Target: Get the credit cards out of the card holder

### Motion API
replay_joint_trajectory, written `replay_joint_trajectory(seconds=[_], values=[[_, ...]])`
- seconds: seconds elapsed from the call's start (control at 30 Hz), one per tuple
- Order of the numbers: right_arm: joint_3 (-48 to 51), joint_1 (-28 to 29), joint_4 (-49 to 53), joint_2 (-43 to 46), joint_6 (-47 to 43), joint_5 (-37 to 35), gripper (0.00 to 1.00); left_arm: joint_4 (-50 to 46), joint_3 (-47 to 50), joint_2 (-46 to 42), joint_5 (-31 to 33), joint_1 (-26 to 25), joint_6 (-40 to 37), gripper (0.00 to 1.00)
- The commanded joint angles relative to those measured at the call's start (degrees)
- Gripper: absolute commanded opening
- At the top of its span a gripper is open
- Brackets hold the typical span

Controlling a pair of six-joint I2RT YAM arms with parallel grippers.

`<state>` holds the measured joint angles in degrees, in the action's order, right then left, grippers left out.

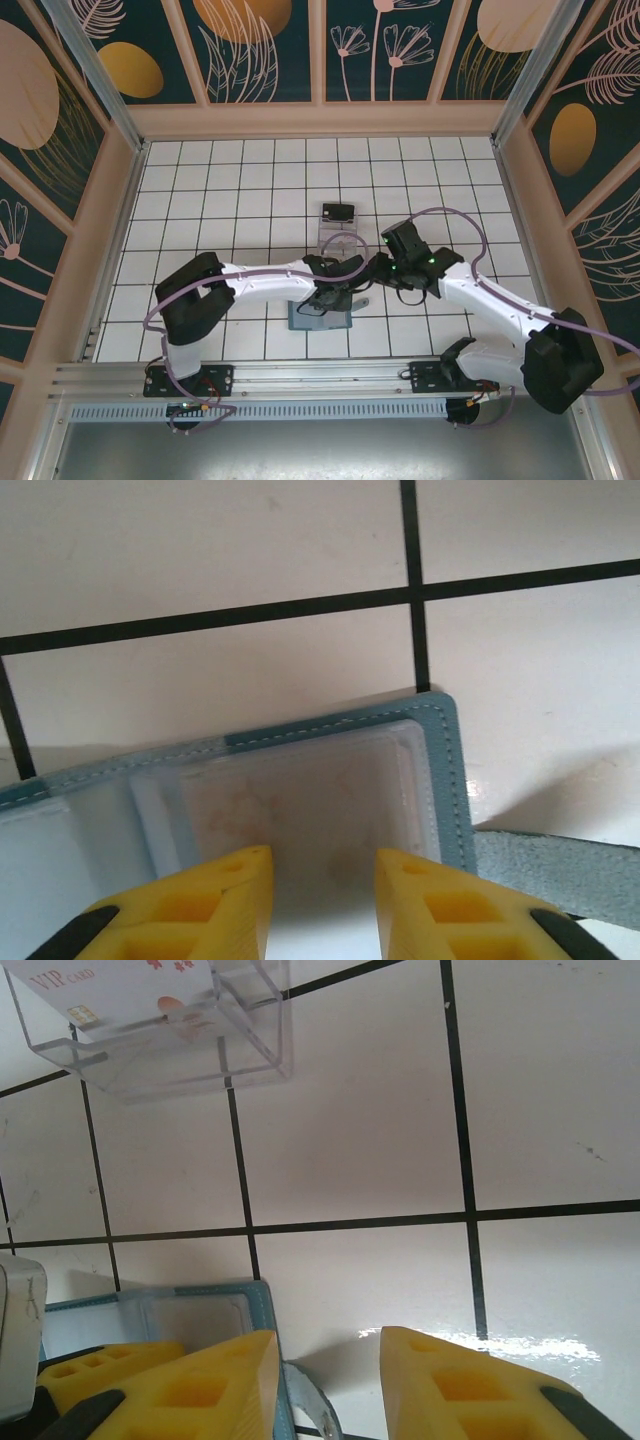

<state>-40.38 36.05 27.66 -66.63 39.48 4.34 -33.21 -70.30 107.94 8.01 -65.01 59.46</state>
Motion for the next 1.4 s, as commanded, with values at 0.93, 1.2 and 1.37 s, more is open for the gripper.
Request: replay_joint_trajectory(seconds=[0.93, 1.2, 1.37], values=[[0.95, -1.47, 2.13, 1.74, -0.99, -0.13, 0.33, -6.69, -2.02, 3.38, 2.68, -1.43, 0.34, 0.25], [0.57, -0.93, 1.42, 1.63, -0.56, 2.37, 0.33, 0.00, 2.14, -3.55, 1.54, -1.43, -0.24, 0.21], [0.31, 0.49, -0.10, 0.68, -0.29, 5.01, 0.33, 1.93, 4.31, -5.61, 0.37, -1.34, -0.34, 0.19]])
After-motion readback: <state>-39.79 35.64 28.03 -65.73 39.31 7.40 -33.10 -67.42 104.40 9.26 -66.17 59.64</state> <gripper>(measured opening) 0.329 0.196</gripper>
